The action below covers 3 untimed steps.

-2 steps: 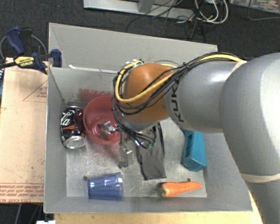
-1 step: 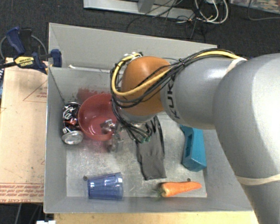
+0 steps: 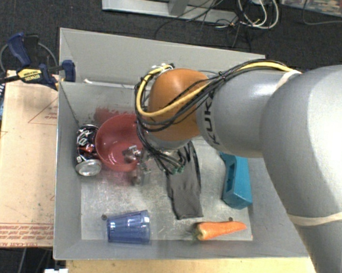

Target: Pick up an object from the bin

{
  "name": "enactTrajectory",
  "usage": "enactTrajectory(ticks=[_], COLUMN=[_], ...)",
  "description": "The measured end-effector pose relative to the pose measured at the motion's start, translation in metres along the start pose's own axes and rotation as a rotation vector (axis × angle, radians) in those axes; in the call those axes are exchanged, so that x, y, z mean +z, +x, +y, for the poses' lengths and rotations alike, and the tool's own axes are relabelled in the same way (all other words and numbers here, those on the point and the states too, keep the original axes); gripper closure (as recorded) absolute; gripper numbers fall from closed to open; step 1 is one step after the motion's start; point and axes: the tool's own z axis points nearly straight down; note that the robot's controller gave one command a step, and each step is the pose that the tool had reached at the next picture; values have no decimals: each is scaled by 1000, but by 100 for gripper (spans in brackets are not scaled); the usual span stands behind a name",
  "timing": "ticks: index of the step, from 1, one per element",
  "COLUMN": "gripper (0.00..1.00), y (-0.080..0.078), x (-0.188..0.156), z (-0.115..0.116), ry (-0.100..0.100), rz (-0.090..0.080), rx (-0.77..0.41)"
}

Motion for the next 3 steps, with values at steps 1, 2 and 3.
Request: enactTrajectory(ticks=[1, 2, 3], gripper=[100, 100, 100], y=[1, 1, -1], x=[-7, -30, -49], z=[0, 1, 1], ry=[-1, -2, -1], rz=[1, 2, 0], rx=[1, 0, 0])
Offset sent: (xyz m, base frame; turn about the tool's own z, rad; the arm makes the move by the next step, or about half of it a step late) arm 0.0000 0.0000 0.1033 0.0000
